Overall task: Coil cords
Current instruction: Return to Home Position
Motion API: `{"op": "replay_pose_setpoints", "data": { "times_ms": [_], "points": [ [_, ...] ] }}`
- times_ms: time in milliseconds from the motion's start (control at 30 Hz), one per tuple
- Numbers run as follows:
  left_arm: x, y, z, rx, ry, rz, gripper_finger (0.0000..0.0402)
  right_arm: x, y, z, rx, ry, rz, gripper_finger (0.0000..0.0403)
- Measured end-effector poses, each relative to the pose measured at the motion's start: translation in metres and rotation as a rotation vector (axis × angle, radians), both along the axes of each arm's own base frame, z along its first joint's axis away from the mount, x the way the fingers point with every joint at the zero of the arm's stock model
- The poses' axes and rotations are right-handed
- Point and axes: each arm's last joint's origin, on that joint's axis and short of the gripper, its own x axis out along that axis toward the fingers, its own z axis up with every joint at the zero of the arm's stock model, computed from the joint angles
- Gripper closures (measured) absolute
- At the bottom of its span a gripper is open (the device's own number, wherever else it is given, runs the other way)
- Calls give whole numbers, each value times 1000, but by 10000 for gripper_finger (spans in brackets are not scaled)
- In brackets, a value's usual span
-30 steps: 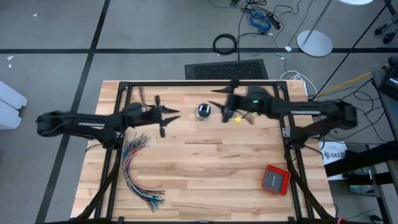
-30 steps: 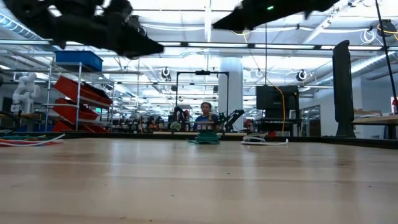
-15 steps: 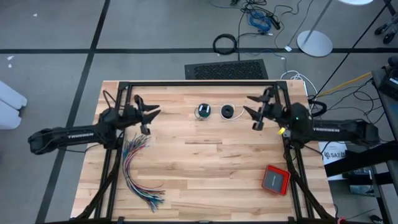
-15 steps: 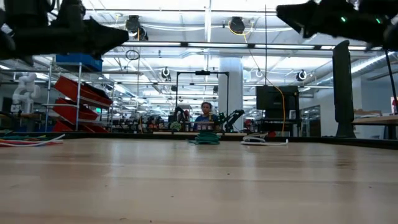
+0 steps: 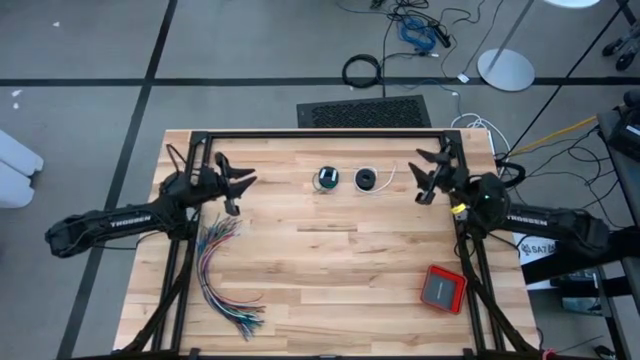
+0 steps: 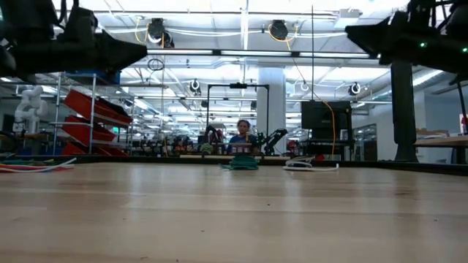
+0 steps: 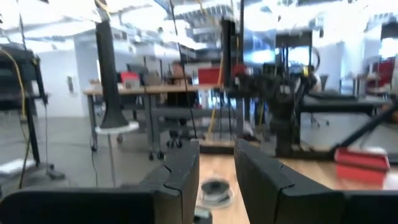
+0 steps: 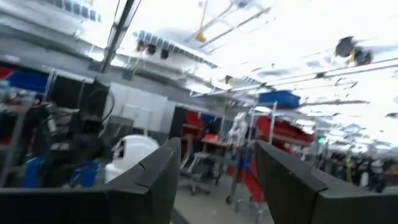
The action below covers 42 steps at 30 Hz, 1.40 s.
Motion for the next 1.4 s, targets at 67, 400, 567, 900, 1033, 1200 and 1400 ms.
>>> {"op": "replay_pose_setpoints", "data": {
  "times_ms": [67,400,567,900,1033,1200,1400],
  "points": [
    [0,1,-4,-7,41,-2,292,-5,0,2,-9,-15,-22,215],
    [-10,4,-7,4,95,64,292,-30,8,29,118,319,-80,247],
    [-18,1,-8,-3,113,53,292,-51,19,46,76,192,-102,250],
    [-32,-9,-11,-27,109,35,292,-34,10,-12,279,306,-48,251],
    [-33,-9,-16,-72,147,52,292,-27,9,-29,224,267,0,251],
    [-33,-9,-17,-100,140,47,292,-25,9,-35,189,316,-3,251],
    [-33,-9,-17,-106,139,45,292,-25,8,-37,206,333,-27,250]
  ]
}}
